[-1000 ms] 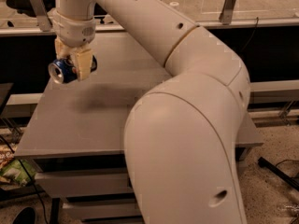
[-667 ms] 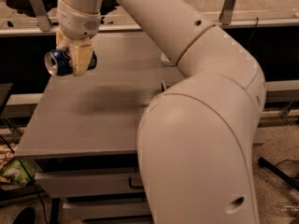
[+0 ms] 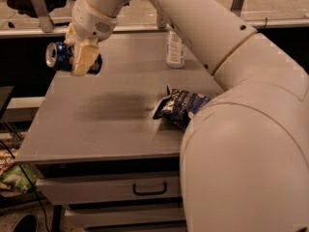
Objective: Place pepsi can upright
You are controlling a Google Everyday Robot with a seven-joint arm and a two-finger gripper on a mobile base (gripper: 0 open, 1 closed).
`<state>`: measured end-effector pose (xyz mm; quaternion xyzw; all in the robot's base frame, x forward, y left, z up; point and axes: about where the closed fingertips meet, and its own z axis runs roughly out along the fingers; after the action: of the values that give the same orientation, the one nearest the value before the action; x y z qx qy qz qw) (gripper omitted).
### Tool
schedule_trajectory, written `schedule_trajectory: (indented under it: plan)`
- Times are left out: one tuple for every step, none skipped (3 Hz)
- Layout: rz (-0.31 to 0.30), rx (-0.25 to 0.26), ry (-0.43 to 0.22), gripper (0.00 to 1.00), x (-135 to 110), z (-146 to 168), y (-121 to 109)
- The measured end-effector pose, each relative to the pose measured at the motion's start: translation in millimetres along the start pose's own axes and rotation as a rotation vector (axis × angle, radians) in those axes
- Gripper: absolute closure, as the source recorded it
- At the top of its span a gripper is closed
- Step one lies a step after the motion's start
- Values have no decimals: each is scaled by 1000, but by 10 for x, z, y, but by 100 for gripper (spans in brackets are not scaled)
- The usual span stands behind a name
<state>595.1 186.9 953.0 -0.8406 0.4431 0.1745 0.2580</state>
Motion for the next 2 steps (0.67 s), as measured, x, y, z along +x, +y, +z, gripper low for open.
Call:
schedule_trajectory:
  plan:
    - [108,48,-90,100,8,-41,9]
    - [199,87,-173,100,24,-39,5]
